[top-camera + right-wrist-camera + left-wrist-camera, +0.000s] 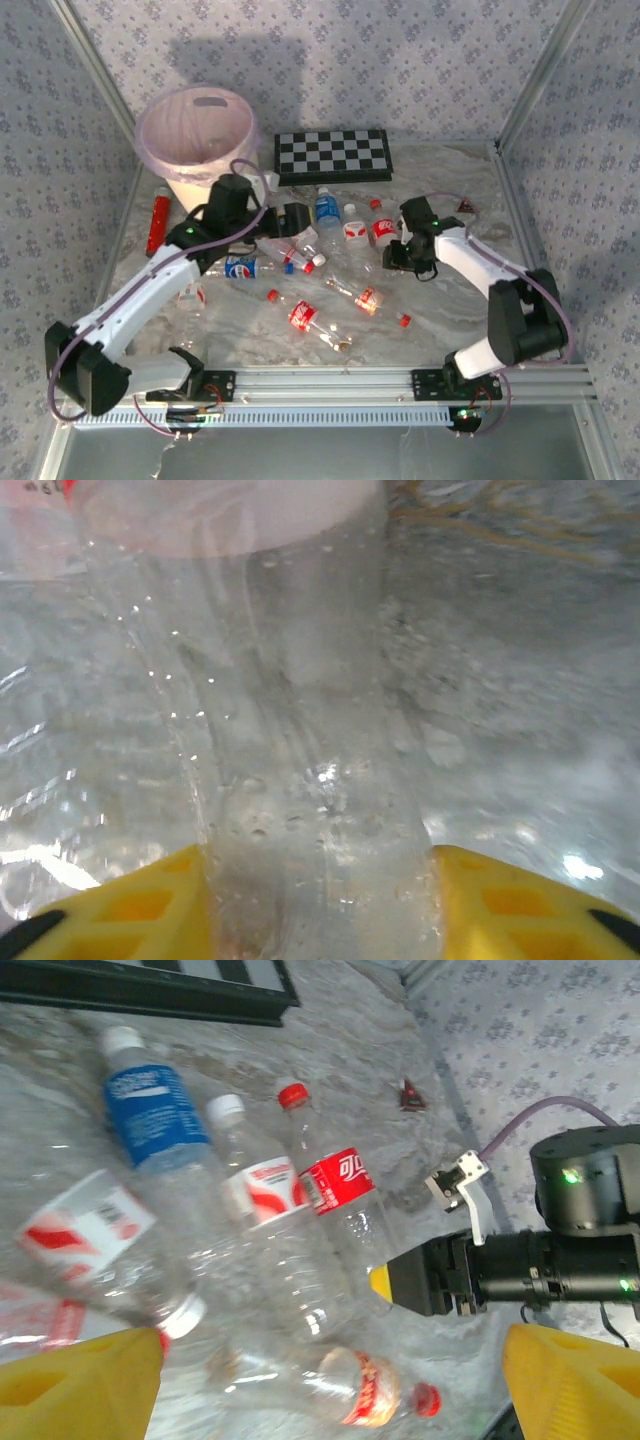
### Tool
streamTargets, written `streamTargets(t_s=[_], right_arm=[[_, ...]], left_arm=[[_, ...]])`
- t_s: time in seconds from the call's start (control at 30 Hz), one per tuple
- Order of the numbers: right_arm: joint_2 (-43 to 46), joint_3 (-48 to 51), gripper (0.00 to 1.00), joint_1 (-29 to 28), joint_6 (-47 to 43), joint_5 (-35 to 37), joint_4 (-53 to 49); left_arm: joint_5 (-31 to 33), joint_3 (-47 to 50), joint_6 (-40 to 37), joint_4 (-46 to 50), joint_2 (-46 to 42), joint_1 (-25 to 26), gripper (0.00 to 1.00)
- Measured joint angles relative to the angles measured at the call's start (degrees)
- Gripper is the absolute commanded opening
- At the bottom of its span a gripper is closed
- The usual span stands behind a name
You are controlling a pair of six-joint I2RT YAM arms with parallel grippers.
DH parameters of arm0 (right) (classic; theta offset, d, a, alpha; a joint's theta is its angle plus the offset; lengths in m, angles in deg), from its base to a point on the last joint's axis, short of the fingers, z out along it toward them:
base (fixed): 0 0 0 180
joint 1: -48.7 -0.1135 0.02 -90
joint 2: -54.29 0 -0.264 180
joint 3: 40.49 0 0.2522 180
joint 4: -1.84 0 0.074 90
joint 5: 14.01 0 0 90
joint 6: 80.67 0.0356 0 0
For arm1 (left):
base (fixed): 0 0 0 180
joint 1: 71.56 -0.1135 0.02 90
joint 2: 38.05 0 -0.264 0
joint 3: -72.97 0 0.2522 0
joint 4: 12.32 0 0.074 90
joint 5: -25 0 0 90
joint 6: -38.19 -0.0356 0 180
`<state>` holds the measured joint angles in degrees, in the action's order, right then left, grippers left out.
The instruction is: Put the plastic bottles in the bin
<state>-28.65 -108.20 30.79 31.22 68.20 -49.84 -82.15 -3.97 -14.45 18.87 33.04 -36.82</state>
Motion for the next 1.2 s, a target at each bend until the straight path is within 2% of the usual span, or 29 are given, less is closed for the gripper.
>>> streamTargets(t_s=[0.17,0.33,0.53,0.67,0.97,1.07,1.2], right_arm=[[11.8,-0.9,0.38,2.4,-0.1,-1.3,-4.7],[20.9,-0.7,0.30,1.9,0.7,-11.2,-3.5],[23.6,2.3,0.27,-1.0,4.7,-21.3,3.9],[23.6,3.0,0.26,-3.2,6.5,-24.2,7.1],[23.5,3.5,0.26,-4.2,7.7,-25.7,10.4],[23.5,3.5,0.37,-4.1,8.1,-25.7,10.5],[23.5,3.3,0.79,-3.9,7.6,-26.1,10.1]], left_arm=[[-2.2,1.8,8.0,-15.2,6.6,3.8,0.95],[-3.0,2.3,12.5,-25.2,12.3,8.5,0.97],[-3.5,0.5,14.8,-30.7,17.9,12.7,0.94],[-3.2,0.0,15.8,-32.3,20.1,13.0,0.86],[-2.6,-0.2,16.7,-33.5,20.9,13.0,0.56],[-2.3,-0.5,16.3,-32.6,21.0,13.0,0.51],[-2.5,-2.6,14.6,-29.0,21.1,13.0,0.47]])
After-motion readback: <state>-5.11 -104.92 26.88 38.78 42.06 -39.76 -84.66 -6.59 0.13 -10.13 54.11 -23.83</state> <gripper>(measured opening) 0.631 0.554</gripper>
